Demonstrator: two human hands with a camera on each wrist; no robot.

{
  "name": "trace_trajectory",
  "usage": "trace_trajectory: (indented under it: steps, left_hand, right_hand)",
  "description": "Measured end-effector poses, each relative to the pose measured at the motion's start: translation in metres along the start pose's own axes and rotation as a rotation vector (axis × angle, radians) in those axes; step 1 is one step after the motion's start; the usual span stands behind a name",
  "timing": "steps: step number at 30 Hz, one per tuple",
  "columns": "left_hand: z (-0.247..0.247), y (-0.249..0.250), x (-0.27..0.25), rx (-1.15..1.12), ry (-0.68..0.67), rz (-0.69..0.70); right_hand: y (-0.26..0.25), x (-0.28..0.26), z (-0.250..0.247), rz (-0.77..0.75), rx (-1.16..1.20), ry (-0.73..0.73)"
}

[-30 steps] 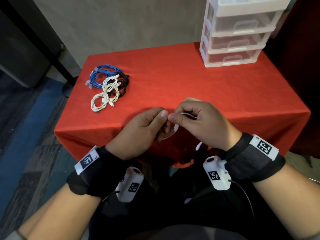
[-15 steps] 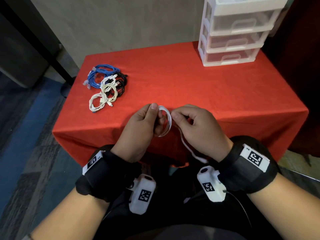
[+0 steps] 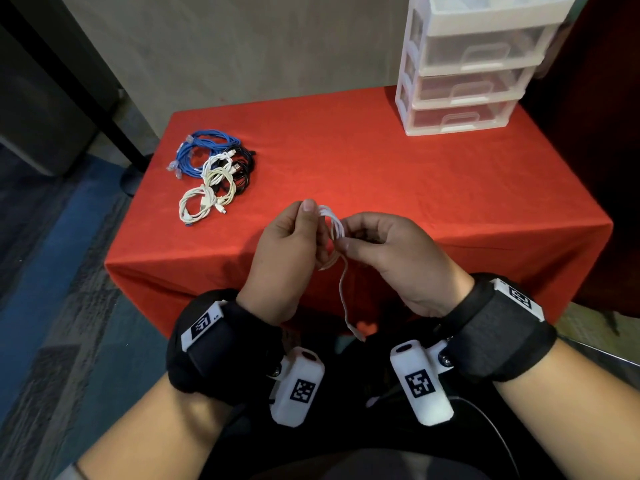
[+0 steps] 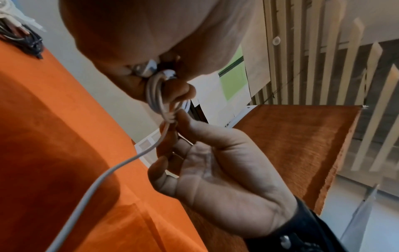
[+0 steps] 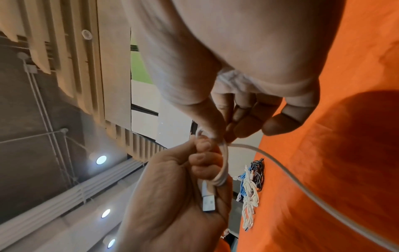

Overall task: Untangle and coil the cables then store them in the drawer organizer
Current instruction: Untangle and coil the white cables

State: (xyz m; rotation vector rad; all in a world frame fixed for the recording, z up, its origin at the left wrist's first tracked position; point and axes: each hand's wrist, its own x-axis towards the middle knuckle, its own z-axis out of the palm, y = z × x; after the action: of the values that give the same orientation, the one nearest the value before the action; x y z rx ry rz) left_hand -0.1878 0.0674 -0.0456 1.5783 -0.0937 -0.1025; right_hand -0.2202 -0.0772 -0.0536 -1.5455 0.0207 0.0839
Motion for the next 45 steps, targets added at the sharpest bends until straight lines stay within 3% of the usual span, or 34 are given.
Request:
trace_trajectory:
  steps: [4,10,12,14,17,21,25,31,35,39,42,45]
  left_hand:
    - [-0.001,-0.011,0.005,0.007,0.052,-0.005]
    - [0.007,-0.006,0.001,-0.05,0.03,-0.076]
    - [0.01,-0.003,0.0,-0.036,0.001,-0.051]
    - [0.012,-0.003,0.002,-0.078,-0.017,-0.083]
    - [0.01,-0.008,0.007,-0.033,-0.023,-0.084]
    - [0.003,-0.02,0.013,0.203,0.0,0.034]
    - [0.0,-0.021,0.015,0.333,0.035,0.147]
    - [-0.004,-0.018,0.015,0.518,0.046,0.313]
    - [-0.007,-0.013,0.016,0.61,0.013,0.438]
    - [-0.016,-0.01,0.018,0.727,-0.042,0.568]
    - [-0.017,-0.011,0.018,0.707,-0.045,0.59]
    - [-0.013,-0.01,0.016,0.665,-0.026,0.561]
  right_hand:
    - [-0.006,0.001,0.005,0.021,-0.009,0.011]
    - [-0.017,0.001,0.004,0.269,0.411,-0.138]
    - [-0.018,-0.001,0.001,0.286,0.423,-0.179]
    - [-0.015,-0.002,0.001,0.254,0.371,-0.172]
    - [-0.004,0.0,0.002,0.123,0.177,-0.049]
    - [0.011,0.005,0.0,-0.083,-0.236,0.124]
    - [0.02,0.008,-0.001,-0.107,-0.318,0.253]
    - [0.01,0.006,-0.01,-0.096,-0.373,0.219]
    - [0.004,0.003,-0.013,-0.144,-0.494,0.181]
    - [-0.003,0.0,-0.023,-0.1,-0.503,0.116]
    - [-0.003,0.0,-0.023,-0.094,-0.538,0.074]
    - [0.0,0.001,-0.019,-0.233,-0.826,0.145]
